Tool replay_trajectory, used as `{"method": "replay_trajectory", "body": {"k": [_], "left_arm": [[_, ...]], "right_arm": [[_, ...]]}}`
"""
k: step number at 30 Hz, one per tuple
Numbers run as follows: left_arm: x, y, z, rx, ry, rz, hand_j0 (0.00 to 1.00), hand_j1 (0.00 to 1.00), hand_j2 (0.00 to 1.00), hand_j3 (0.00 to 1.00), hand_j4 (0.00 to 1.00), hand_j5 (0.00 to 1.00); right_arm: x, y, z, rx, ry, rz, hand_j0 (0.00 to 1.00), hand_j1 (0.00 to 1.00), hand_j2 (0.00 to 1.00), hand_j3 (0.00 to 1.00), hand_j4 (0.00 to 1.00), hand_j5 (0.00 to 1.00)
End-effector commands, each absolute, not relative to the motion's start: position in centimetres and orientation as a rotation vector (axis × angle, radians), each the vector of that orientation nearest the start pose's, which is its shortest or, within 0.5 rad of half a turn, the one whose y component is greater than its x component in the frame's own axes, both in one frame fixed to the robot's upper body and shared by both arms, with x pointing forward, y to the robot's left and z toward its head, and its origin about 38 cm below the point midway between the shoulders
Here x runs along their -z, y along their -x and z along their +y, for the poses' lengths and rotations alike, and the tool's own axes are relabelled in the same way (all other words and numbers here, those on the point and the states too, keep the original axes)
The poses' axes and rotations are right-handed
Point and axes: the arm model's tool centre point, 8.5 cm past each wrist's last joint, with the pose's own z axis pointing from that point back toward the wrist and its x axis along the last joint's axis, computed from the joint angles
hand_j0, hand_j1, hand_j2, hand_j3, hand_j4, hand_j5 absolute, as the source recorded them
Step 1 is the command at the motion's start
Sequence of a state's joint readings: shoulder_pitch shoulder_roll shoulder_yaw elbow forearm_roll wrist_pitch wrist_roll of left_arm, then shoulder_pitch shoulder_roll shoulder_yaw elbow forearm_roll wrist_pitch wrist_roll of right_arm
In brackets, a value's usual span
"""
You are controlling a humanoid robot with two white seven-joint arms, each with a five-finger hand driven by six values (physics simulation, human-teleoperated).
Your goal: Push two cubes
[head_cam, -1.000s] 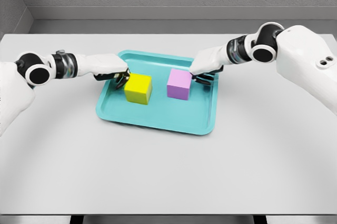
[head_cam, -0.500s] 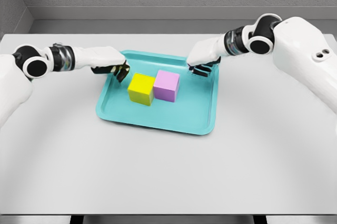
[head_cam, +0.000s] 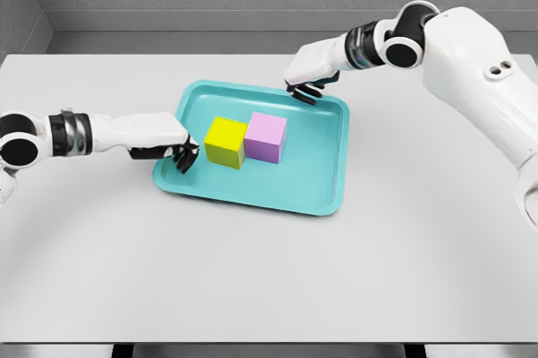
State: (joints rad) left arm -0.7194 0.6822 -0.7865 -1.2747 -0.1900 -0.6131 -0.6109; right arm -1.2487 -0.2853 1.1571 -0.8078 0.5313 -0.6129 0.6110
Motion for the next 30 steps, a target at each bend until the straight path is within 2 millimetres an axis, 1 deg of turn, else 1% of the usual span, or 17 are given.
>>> {"method": "replay_trajectory", "body": {"k": [1, 6, 7, 8, 9, 10, 11, 14, 17, 18, 21, 23, 26, 28, 30], "left_arm": [[-16.0, -45.1, 25.0, 1.995, -0.023, -1.409, 0.16, 0.16, 0.16, 0.16, 0.16, 0.16], [-16.1, -45.2, 25.0, 1.995, -0.024, -1.41, 0.16, 0.16, 0.16, 0.16, 0.16, 0.16], [-16.0, -45.1, 24.9, 1.995, -0.02, -1.412, 0.16, 0.16, 0.16, 0.16, 0.16, 0.16], [-15.8, -45.1, 24.6, 1.996, -0.014, -1.413, 0.16, 0.16, 0.16, 0.16, 0.16, 0.16], [-15.0, -44.8, 24.0, 2.011, 0.014, -1.398, 0.16, 0.16, 0.16, 0.16, 0.16, 0.16], [-14.4, -44.5, 22.8, 2.023, 0.045, -1.401, 0.16, 0.16, 0.16, 0.16, 0.16, 0.16], [-14.3, -44.5, 22.7, 2.026, 0.049, -1.397, 0.16, 0.16, 0.16, 0.16, 0.16, 0.16], [-14.2, -44.6, 22.9, 2.022, 0.046, -1.39, 0.16, 0.16, 0.16, 0.16, 0.16, 0.16], [-13.5, -45.0, 22.4, 2.016, 0.048, -1.378, 0.16, 0.16, 0.16, 0.16, 0.16, 0.16], [-13.5, -45.1, 22.5, 2.013, 0.046, -1.374, 0.16, 0.16, 0.16, 0.16, 0.16, 0.16], [-13.4, -45.3, 22.7, 2.007, 0.043, -1.37, 0.16, 0.16, 0.16, 0.16, 0.16, 0.16], [-13.5, -45.6, 22.6, 2.001, 0.04, -1.372, 0.16, 0.16, 0.16, 0.16, 0.16, 0.16], [-13.5, -45.6, 22.2, 2.002, 0.045, -1.379, 0.16, 0.16, 0.16, 0.16, 0.16, 0.16], [-13.6, -45.6, 21.6, 2.003, 0.055, -1.391, 0.16, 0.16, 0.16, 0.16, 0.16, 0.16], [-13.6, -45.7, 21.5, 2.004, 0.055, -1.393, 0.16, 0.16, 0.16, 0.16, 0.16, 0.16]], "right_arm": [[-23.3, -55.2, -12.6, 3.218, -0.546, 1.38, 0.08, 0.08, 0.08, 0.08, 0.08, 0.08], [-23.9, -55.4, -13.1, 3.213, -0.565, 1.411, 0.08, 0.08, 0.08, 0.08, 0.08, 0.08], [-23.9, -55.5, -13.9, 3.226, -0.58, 1.408, 0.08, 0.08, 0.08, 0.08, 0.08, 0.08], [-24.1, -55.6, -14.1, 3.224, -0.587, 1.42, 0.08, 0.08, 0.08, 0.08, 0.08, 0.08], [-24.3, -55.7, -14.3, 3.223, -0.595, 1.427, 0.08, 0.08, 0.08, 0.08, 0.08, 0.08], [-24.4, -55.9, -15.5, 3.239, -0.618, 1.424, 0.08, 0.08, 0.08, 0.08, 0.08, 0.08], [-24.6, -55.9, -15.7, 3.238, -0.624, 1.426, 0.09, 0.09, 0.09, 0.09, 0.09, 0.09], [-24.8, -56.0, -15.8, 3.237, -0.631, 1.426, 0.1, 0.1, 0.1, 0.1, 0.1, 0.1], [-24.7, -55.9, -15.8, 3.236, -0.63, 1.423, 0.1, 0.1, 0.1, 0.1, 0.1, 0.1], [-24.6, -55.9, -15.8, 3.238, -0.628, 1.423, 0.12, 0.12, 0.12, 0.12, 0.12, 0.12], [-24.6, -55.9, -15.9, 3.239, -0.628, 1.425, 0.12, 0.12, 0.12, 0.12, 0.12, 0.12], [-24.6, -55.9, -15.9, 3.239, -0.628, 1.425, 0.12, 0.12, 0.12, 0.12, 0.12, 0.12], [-24.7, -55.9, -15.7, 3.234, -0.626, 1.426, 0.12, 0.12, 0.12, 0.12, 0.12, 0.12], [-24.7, -55.9, -15.7, 3.234, -0.628, 1.423, 0.12, 0.12, 0.12, 0.12, 0.12, 0.12], [-24.6, -55.8, -15.8, 3.236, -0.625, 1.423, 0.12, 0.12, 0.12, 0.12, 0.12, 0.12]]}}
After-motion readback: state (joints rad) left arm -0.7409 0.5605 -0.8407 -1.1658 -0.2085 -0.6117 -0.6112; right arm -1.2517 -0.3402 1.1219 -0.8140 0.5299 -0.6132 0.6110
